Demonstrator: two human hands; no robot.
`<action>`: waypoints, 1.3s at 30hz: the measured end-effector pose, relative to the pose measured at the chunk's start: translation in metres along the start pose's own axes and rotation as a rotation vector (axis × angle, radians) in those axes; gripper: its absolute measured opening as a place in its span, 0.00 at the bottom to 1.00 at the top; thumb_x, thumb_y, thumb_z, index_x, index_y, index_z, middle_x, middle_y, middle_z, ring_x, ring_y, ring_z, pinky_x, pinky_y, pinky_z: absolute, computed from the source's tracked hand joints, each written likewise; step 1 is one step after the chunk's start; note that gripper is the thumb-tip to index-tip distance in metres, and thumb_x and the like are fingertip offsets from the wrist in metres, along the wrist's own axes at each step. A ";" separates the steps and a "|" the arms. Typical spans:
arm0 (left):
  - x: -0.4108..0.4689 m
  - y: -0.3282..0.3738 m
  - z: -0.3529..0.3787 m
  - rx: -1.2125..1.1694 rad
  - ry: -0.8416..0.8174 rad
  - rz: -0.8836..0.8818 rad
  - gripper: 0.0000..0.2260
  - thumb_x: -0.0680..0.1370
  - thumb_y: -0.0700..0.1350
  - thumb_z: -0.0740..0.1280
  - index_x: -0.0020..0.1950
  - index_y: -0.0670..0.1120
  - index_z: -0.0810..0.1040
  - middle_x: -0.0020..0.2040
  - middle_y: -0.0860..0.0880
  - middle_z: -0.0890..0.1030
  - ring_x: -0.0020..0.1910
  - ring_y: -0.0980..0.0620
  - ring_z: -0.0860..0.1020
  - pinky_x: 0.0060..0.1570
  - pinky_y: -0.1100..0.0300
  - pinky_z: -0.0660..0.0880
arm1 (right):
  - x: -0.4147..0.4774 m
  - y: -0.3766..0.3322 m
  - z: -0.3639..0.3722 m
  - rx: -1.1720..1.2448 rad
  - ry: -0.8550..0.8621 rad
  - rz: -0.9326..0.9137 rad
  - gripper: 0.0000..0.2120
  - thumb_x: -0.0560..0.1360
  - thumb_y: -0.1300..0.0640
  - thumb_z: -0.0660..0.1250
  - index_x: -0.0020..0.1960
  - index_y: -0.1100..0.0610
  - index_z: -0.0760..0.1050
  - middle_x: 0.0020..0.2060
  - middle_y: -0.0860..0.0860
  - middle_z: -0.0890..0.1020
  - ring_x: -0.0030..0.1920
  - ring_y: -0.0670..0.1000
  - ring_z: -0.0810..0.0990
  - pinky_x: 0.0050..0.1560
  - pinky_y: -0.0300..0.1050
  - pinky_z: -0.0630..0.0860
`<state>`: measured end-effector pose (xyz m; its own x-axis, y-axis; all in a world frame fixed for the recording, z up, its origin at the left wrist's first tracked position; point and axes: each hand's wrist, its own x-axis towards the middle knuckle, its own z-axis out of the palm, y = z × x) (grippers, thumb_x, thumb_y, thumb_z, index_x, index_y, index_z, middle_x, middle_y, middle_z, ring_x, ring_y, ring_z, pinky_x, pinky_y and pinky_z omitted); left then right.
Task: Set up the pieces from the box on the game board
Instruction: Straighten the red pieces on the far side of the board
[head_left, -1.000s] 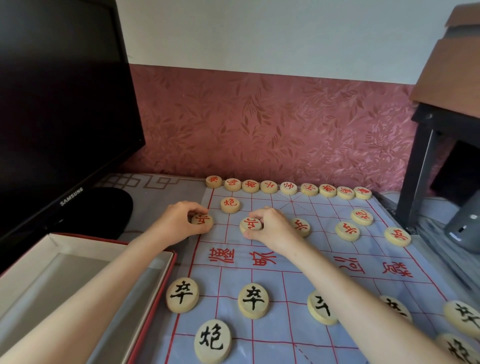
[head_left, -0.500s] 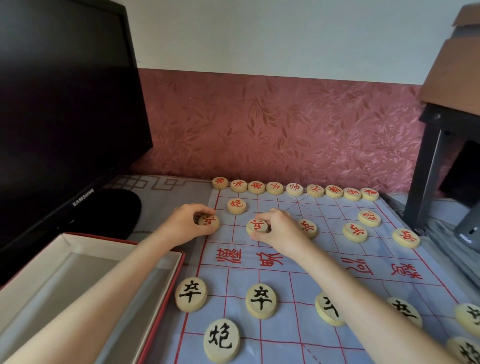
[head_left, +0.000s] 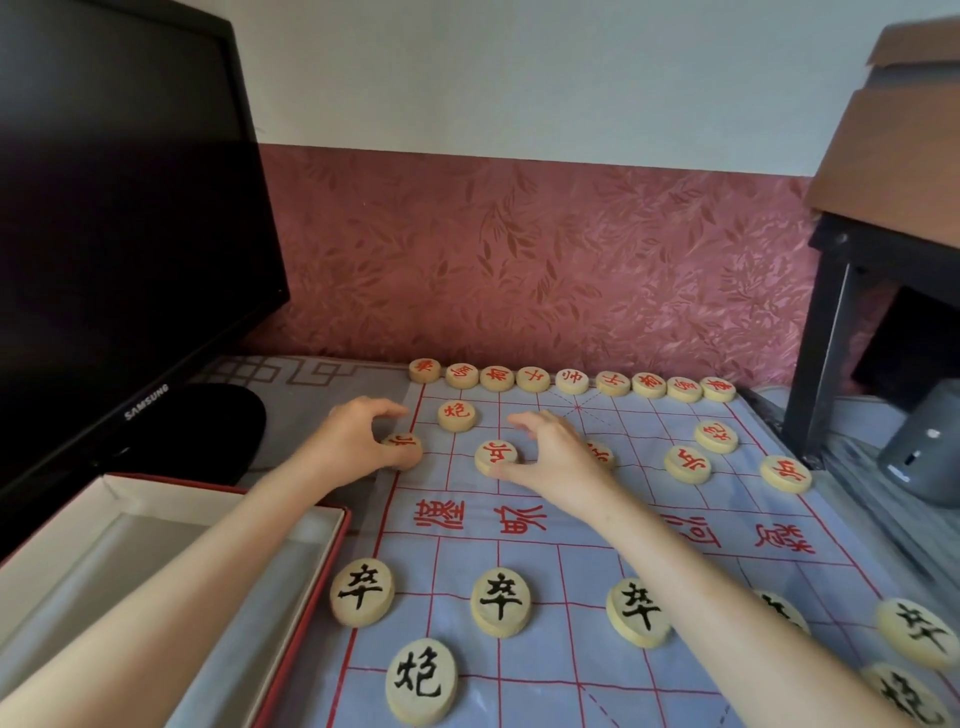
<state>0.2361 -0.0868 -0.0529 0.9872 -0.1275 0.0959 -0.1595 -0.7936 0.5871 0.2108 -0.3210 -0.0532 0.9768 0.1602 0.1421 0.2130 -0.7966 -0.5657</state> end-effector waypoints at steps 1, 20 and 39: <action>0.000 0.004 -0.002 0.009 0.025 0.013 0.24 0.68 0.52 0.74 0.63 0.51 0.75 0.64 0.51 0.75 0.64 0.52 0.71 0.62 0.59 0.67 | -0.003 0.002 -0.007 0.011 0.011 -0.007 0.28 0.71 0.48 0.71 0.68 0.53 0.68 0.64 0.48 0.71 0.67 0.48 0.67 0.62 0.42 0.64; 0.023 0.143 0.094 0.175 -0.334 0.419 0.25 0.73 0.29 0.58 0.67 0.48 0.71 0.69 0.50 0.71 0.68 0.51 0.68 0.63 0.64 0.64 | -0.037 0.126 -0.111 -0.179 -0.298 0.141 0.28 0.77 0.73 0.52 0.71 0.49 0.66 0.72 0.46 0.65 0.72 0.49 0.62 0.67 0.36 0.59; 0.030 0.155 0.111 0.272 -0.104 0.246 0.35 0.65 0.62 0.72 0.67 0.48 0.69 0.63 0.48 0.71 0.63 0.48 0.71 0.60 0.53 0.71 | -0.039 0.133 -0.109 -0.192 0.000 0.171 0.23 0.74 0.44 0.66 0.64 0.55 0.72 0.65 0.51 0.69 0.68 0.52 0.67 0.66 0.48 0.65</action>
<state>0.2407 -0.2796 -0.0487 0.9164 -0.3826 0.1174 -0.3996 -0.8590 0.3201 0.1988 -0.4969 -0.0453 0.9983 0.0134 0.0571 0.0360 -0.9083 -0.4167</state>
